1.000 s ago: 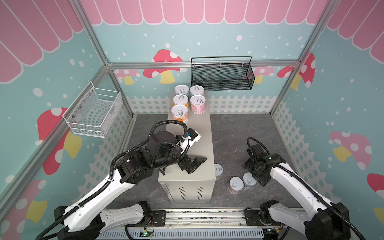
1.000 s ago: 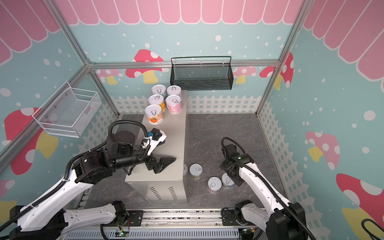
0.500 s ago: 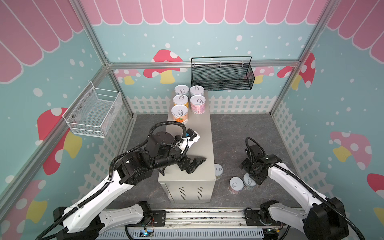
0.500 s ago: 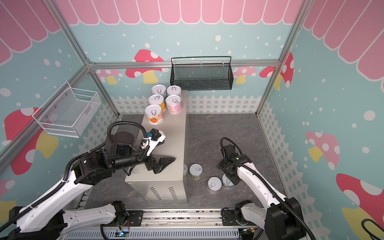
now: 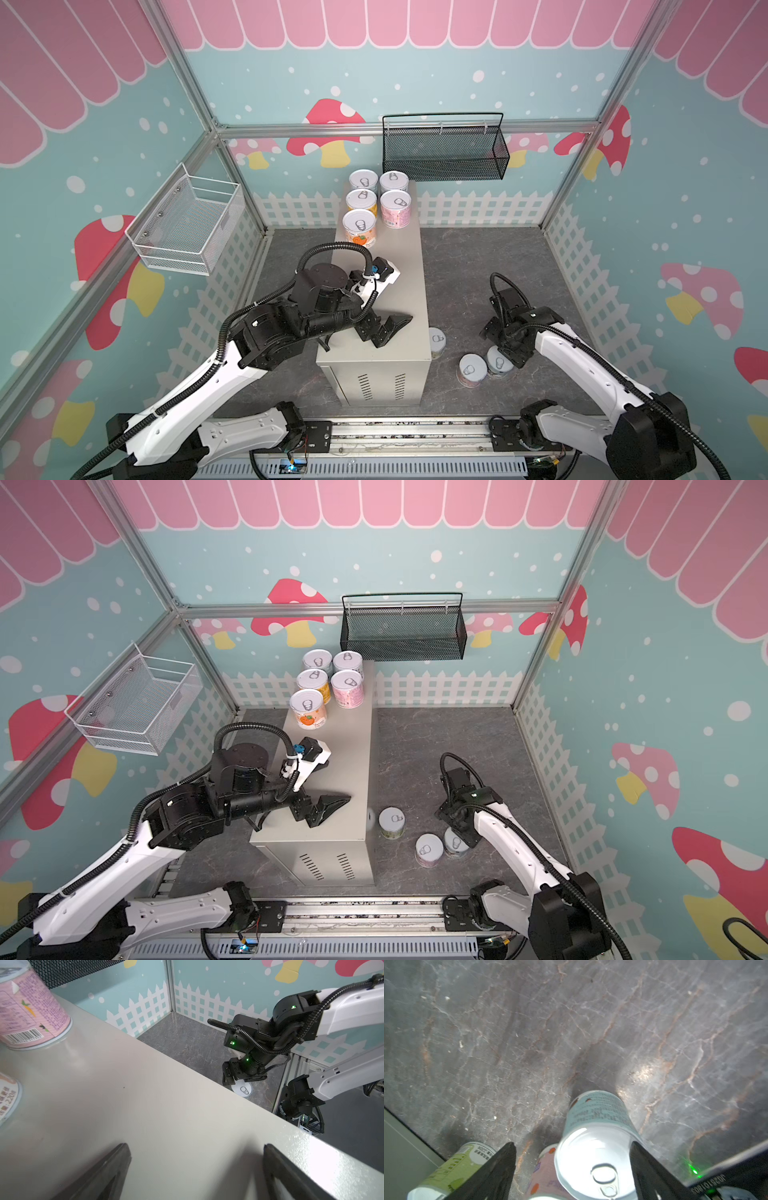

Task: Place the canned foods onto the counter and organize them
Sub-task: 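Close the right gripper around the pale blue can on the floor, then lift the pale blue can with the right gripper up toward the cabinet top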

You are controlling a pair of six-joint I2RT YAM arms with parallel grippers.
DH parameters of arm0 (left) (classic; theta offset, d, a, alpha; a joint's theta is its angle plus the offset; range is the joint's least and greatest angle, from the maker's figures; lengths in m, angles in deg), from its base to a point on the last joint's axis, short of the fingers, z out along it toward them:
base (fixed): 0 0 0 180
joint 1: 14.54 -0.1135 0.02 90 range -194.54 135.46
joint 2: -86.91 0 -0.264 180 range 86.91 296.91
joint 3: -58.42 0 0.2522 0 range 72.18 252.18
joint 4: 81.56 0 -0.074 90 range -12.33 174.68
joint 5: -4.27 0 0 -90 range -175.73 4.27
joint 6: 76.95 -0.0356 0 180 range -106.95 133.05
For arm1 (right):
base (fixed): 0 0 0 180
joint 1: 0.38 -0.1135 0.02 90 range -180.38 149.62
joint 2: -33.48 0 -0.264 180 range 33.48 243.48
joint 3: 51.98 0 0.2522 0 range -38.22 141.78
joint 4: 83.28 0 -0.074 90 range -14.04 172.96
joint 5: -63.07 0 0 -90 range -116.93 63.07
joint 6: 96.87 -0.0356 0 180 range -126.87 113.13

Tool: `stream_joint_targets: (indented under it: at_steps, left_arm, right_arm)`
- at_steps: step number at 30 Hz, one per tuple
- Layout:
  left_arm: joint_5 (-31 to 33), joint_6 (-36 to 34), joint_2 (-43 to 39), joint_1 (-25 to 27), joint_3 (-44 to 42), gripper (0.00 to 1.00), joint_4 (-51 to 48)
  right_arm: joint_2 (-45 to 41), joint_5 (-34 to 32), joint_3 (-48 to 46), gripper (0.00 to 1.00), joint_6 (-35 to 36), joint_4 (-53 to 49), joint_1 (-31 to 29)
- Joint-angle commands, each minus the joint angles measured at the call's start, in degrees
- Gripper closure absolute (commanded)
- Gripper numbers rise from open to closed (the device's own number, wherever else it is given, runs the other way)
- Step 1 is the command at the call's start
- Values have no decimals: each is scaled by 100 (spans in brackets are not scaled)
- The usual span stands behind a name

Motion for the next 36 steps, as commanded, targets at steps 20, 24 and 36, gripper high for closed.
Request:
stream_joint_targets:
  at_steps: [20, 24, 36]
  left_arm:
    - [253, -232, -257, -49, -480, 1, -138]
    - [262, -232, -240, -64, -494, 1, -132]
    - [295, -267, -196, -84, -403, 1, -178]
  right_arm:
    - [325, 248, -389, 13, 145, 311, 9]
    - [274, 393, -466, 20, 770, 1111, 11]
    - [559, -77, -65, 33, 2818, 2864, 27]
